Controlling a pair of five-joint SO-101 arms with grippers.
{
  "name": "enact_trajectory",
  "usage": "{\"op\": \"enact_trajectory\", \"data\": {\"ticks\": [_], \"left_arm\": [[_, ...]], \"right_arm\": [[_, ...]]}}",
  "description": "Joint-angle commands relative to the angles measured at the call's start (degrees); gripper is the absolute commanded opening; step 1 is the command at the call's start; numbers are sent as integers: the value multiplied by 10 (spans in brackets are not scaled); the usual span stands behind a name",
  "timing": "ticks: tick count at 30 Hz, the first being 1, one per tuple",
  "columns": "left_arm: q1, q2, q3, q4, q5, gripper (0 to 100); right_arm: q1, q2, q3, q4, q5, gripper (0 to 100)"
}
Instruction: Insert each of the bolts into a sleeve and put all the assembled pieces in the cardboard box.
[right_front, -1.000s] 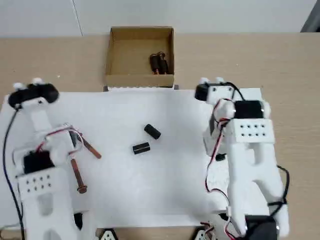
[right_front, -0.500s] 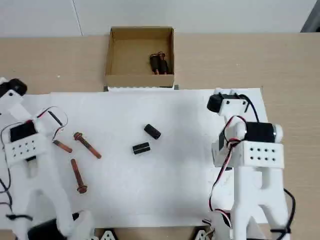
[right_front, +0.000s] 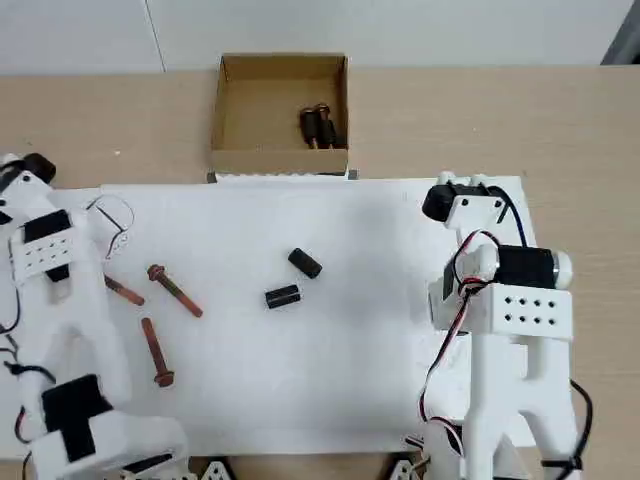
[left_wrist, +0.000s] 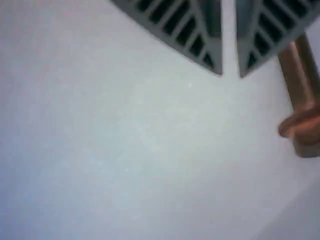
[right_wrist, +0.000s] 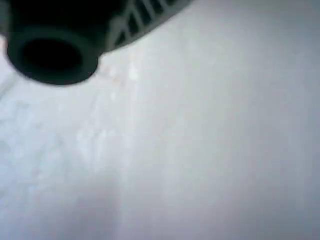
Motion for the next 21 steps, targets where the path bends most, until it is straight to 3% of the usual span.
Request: {"op": "enact_trajectory", "data": {"ticks": [1, 5, 21], "left_arm": [[-5, 6, -26, -4, 23, 70], [-22, 7, -27, 2, 44, 118], [-49, 12, -20, 12, 45, 118]], "right_arm": [[6, -18, -3, -12, -4, 6], [5, -15, -3, -24, -2, 5], [4, -14, -3, -49, -1, 5]]}}
